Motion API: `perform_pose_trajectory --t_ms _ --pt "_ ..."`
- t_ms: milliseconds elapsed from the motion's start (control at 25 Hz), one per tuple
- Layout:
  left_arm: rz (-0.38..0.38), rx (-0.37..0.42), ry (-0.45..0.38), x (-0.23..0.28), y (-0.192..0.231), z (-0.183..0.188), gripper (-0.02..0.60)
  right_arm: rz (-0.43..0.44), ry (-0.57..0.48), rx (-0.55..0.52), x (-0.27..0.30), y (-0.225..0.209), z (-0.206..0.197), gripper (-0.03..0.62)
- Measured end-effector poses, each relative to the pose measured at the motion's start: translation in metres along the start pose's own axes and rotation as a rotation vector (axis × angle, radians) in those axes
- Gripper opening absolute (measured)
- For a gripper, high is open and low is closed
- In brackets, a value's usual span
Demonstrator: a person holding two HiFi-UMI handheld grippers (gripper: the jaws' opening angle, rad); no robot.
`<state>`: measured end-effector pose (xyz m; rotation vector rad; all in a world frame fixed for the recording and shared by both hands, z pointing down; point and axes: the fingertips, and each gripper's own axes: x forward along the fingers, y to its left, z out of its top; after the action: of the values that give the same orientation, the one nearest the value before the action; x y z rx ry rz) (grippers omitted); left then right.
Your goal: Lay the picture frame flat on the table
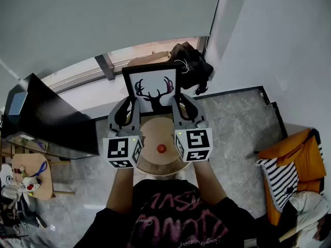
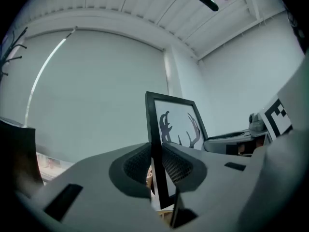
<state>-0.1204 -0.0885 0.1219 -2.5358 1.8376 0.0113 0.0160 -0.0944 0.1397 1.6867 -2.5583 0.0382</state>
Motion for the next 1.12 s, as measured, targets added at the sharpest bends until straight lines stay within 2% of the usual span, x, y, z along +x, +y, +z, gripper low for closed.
perform_pose_trajectory --t_ms 480,1120 --pt "-0.003 0.002 0.001 -0.005 -0.001 0.006 0.074 0.003 -0.012 0.013 -0.004 0.001 0.007 0.083" --pt "0.006 -0.010 0.066 -0.006 0.004 -0.026 0.073 0.028 0.068 0.052 0.006 0.004 -0.029 0.081"
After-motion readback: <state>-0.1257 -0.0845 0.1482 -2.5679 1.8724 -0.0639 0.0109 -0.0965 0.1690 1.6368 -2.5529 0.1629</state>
